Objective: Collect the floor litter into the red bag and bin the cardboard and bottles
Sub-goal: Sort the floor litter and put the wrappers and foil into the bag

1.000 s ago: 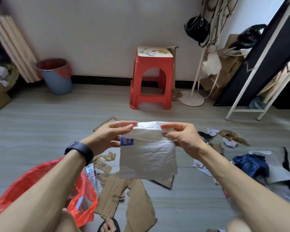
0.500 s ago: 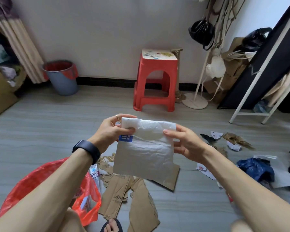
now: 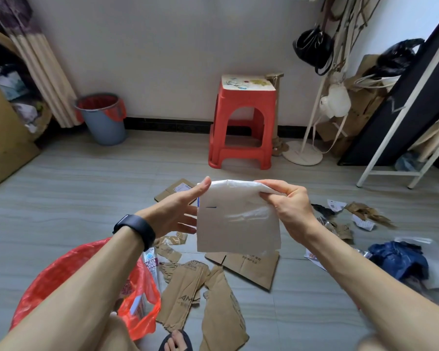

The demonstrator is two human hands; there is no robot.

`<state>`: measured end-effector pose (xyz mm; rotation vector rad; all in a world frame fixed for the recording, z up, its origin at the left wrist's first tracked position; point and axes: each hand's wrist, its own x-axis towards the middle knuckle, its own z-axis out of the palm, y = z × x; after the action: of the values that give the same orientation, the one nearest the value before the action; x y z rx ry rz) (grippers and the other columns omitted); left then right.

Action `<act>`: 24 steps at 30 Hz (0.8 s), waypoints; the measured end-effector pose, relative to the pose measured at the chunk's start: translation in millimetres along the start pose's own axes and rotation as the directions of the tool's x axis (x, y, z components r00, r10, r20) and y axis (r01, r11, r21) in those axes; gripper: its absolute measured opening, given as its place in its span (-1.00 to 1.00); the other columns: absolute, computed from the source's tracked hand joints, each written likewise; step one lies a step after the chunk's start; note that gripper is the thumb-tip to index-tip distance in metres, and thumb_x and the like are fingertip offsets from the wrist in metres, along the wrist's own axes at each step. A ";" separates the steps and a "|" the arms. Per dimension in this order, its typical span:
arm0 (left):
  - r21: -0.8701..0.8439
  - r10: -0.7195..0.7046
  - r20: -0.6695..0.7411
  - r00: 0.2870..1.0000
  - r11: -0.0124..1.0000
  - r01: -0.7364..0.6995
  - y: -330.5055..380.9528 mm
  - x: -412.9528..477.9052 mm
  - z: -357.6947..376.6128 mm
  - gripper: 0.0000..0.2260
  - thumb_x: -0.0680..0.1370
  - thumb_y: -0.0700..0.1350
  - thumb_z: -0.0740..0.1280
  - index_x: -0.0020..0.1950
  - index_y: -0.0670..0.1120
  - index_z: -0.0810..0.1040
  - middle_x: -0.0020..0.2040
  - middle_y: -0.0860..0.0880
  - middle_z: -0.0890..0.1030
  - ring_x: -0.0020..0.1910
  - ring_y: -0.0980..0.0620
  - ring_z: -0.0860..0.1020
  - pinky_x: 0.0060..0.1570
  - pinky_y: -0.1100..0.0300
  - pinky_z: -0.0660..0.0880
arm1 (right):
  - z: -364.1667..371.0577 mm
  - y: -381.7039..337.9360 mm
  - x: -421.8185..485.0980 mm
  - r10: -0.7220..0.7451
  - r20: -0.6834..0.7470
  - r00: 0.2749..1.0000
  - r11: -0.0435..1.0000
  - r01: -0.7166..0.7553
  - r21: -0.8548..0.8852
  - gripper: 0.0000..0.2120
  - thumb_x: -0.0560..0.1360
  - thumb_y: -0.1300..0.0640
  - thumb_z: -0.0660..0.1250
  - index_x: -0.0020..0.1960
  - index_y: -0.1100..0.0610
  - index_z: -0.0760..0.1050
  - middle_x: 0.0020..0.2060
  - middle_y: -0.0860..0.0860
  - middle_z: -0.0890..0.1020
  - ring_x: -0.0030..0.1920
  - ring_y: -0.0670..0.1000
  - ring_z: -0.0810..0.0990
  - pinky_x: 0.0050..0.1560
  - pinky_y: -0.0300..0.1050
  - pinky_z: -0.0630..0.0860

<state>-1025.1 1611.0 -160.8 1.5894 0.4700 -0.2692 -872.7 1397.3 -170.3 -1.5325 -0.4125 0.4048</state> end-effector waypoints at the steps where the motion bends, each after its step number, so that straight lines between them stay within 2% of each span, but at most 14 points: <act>1: -0.001 -0.010 -0.022 1.000 1.000 0.010 0.5 0.7 -0.8 -0.36 0.40 0.48 0.27 0.26 0.05 0.59 0.10 -0.13 0.69 0.06 -0.13 0.67 0.16 -0.01 0.52 | 1.9 1.8 0.1 -0.021 -0.003 1.000 1.000 0.021 -0.017 -0.77 0.48 0.37 0.43 -0.08 0.08 0.75 0.01 0.02 0.73 0.02 0.02 0.71 0.04 -0.11 0.64; 4: -0.067 -0.011 -0.047 0.999 0.998 0.008 4.5 -0.9 -2.5 -0.54 0.37 0.24 0.46 0.22 0.13 0.61 -0.02 -0.10 0.63 -0.14 -0.07 0.58 -0.08 0.10 0.49 | 4.7 5.6 0.4 -0.051 0.017 0.999 0.998 0.052 -0.045 -0.71 0.47 0.42 0.40 -0.14 0.07 0.76 0.05 -0.02 0.71 0.11 0.00 0.67 0.14 -0.10 0.61; 6: -0.068 0.011 -0.062 0.998 0.998 -0.015 5.0 -0.3 -6.2 -0.59 0.36 0.05 0.51 0.21 0.17 0.61 -0.04 -0.09 0.62 -0.12 -0.07 0.55 -0.11 0.10 0.45 | 4.2 5.9 0.6 -0.014 0.057 0.998 1.000 0.015 -0.014 -0.63 0.48 0.49 0.30 -0.19 0.11 0.75 0.09 0.00 0.70 0.16 0.03 0.64 0.15 -0.10 0.59; 8: -0.065 0.037 -0.122 0.992 0.997 -0.045 4.9 1.2 -7.9 -0.60 0.39 -0.09 0.52 0.19 0.18 0.62 0.02 -0.08 0.66 -0.08 -0.08 0.59 -0.10 0.08 0.48 | 1.0 3.4 0.6 0.090 0.156 0.984 0.991 -0.103 0.081 -0.65 0.45 0.48 0.24 -0.14 0.18 0.75 0.17 0.05 0.68 0.18 0.10 0.63 0.12 -0.08 0.59; 10: -0.089 0.060 -0.183 0.981 0.993 -0.078 4.5 2.1 -7.3 -0.62 0.43 -0.20 0.50 0.16 0.17 0.64 0.08 -0.11 0.68 -0.04 -0.11 0.64 -0.06 0.01 0.57 | -3.5 0.6 -0.2 0.183 0.288 0.940 0.960 -0.234 0.153 -0.68 0.42 0.29 0.31 0.08 0.12 0.71 0.22 0.09 0.64 0.15 0.16 0.64 0.07 -0.05 0.59; 12: -0.121 0.092 -0.212 0.973 0.985 -0.119 4.1 1.7 -7.6 -0.61 0.45 -0.27 0.48 0.16 0.13 0.63 0.08 -0.12 0.69 -0.03 -0.13 0.66 -0.07 -0.03 0.61 | -6.9 -1.6 -0.8 0.261 0.337 0.905 0.941 -0.317 0.120 -0.63 0.47 0.07 0.42 0.28 -0.09 0.60 0.26 0.02 0.61 0.12 0.21 0.66 0.04 0.05 0.63; 14: -0.115 0.130 -0.226 0.965 0.981 -0.159 4.3 0.5 -8.6 -0.60 0.45 -0.33 0.46 0.16 0.10 0.62 0.06 -0.13 0.70 -0.03 -0.14 0.67 -0.17 0.01 0.61 | -8.6 -3.0 -2.3 0.326 0.347 0.880 0.934 -0.357 0.028 -0.63 0.49 -0.04 0.44 0.30 -0.14 0.55 0.24 0.03 0.62 0.06 0.23 0.69 -0.02 0.11 0.65; 16: -0.094 0.146 -0.232 0.962 0.981 -0.172 3.7 -0.8 -9.3 -0.58 0.45 -0.38 0.44 0.14 0.08 0.62 0.05 -0.13 0.70 -0.03 -0.14 0.67 -0.23 0.05 0.60 | -8.1 -3.1 -6.1 0.355 0.370 0.858 0.924 -0.382 0.000 -0.65 0.46 0.08 0.48 0.22 -0.04 0.55 0.15 0.12 0.68 -0.02 0.19 0.71 -0.01 0.12 0.66; 18: -0.104 0.134 -0.224 0.965 0.982 -0.160 2.7 -2.2 -10.1 -0.57 0.45 -0.42 0.42 0.15 0.06 0.61 0.07 -0.15 0.70 -0.02 -0.14 0.66 -0.22 0.05 0.61 | -6.1 -2.0 -7.5 0.318 0.361 0.877 0.928 -0.366 0.071 -0.60 0.41 0.28 0.49 0.21 0.08 0.53 0.10 0.17 0.70 -0.04 0.13 0.71 -0.05 0.03 0.67; 20: -0.132 0.110 -0.202 0.973 0.982 -0.138 1.2 -1.8 -9.9 -0.55 0.46 -0.40 0.42 0.22 0.03 0.55 0.10 -0.18 0.68 -0.01 -0.18 0.67 -0.13 -0.02 0.63 | -0.9 -3.8 -6.7 0.255 0.323 0.911 0.928 -0.324 0.182 -0.62 0.43 0.44 0.43 0.22 0.25 0.57 0.13 0.25 0.67 -0.02 0.12 0.70 -0.03 -0.05 0.68; 22: -0.162 0.060 -0.184 0.981 0.983 -0.090 -1.2 -1.2 -8.0 -0.55 0.49 -0.30 0.44 0.31 0.02 0.46 0.15 -0.21 0.66 0.05 -0.25 0.66 0.08 -0.13 0.61 | 2.1 -3.8 -4.7 0.235 0.247 0.940 0.907 -0.303 0.292 -0.63 0.42 0.54 0.37 0.18 0.30 0.59 0.08 0.28 0.67 -0.06 0.13 0.70 -0.03 -0.11 0.68; 24: -0.136 -0.002 -0.088 0.996 0.991 -0.010 -5.1 -2.5 -6.9 -0.53 0.48 -0.04 0.48 0.36 0.04 0.43 0.18 -0.20 0.65 0.11 -0.29 0.64 0.23 -0.20 0.52 | 2.3 -5.6 -2.8 0.220 0.184 0.958 0.906 -0.270 0.325 -0.64 0.42 0.56 0.35 0.10 0.25 0.63 -0.04 0.23 0.70 -0.13 0.08 0.71 -0.11 -0.19 0.66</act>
<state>-1030.4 1617.6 -163.7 1.4722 0.5417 -0.1605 -876.4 1397.8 -164.7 -1.2137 -0.2409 0.7498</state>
